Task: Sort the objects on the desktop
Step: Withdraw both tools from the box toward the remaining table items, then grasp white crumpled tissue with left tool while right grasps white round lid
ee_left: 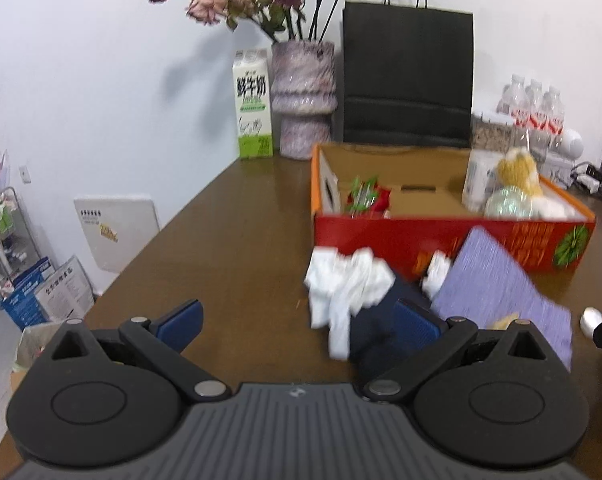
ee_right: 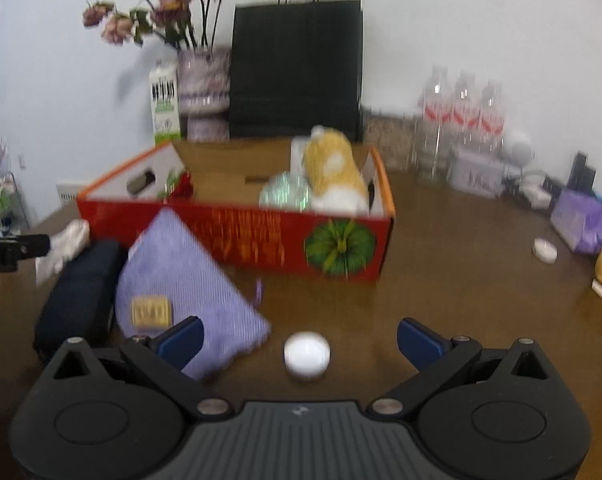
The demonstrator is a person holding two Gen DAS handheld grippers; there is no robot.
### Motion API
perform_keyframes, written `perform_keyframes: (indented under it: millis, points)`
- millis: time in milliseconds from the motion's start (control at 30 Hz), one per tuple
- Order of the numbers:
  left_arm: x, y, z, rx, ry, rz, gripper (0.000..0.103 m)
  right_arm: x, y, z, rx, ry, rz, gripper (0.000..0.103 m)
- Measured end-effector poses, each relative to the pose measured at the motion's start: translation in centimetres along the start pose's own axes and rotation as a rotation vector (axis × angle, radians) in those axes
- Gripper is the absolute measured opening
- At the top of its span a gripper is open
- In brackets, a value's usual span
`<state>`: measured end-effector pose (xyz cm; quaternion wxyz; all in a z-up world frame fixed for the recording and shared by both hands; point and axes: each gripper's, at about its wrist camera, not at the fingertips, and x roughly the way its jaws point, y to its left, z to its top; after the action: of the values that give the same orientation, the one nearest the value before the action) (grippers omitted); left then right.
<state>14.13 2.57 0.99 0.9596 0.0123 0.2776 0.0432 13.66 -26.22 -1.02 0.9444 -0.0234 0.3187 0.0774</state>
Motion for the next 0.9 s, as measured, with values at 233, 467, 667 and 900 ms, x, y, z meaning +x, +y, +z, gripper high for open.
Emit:
perform_keyframes:
  millis: [233,467,667,900]
  points:
    - [0.2,0.5,-1.9,-0.005,0.047,-0.006,0.103,1.4,-0.5,-1.5,0.023,0.068,-0.028,0.103]
    - [0.8,0.8,-2.3,-0.016,0.052,-0.007,0.103,2.0,-0.7,-1.8,0.041,0.080,-0.027,0.103]
    - [1.5,1.3,-2.6,-0.043,0.069,-0.002,0.103,2.2,-0.8,-1.9,0.050,0.051,-0.033,0.103]
    - [2.5,1.8,-3.0,-0.066,0.124,-0.009,0.103,2.4,-0.8,-1.8,0.054,0.051,-0.036,0.103]
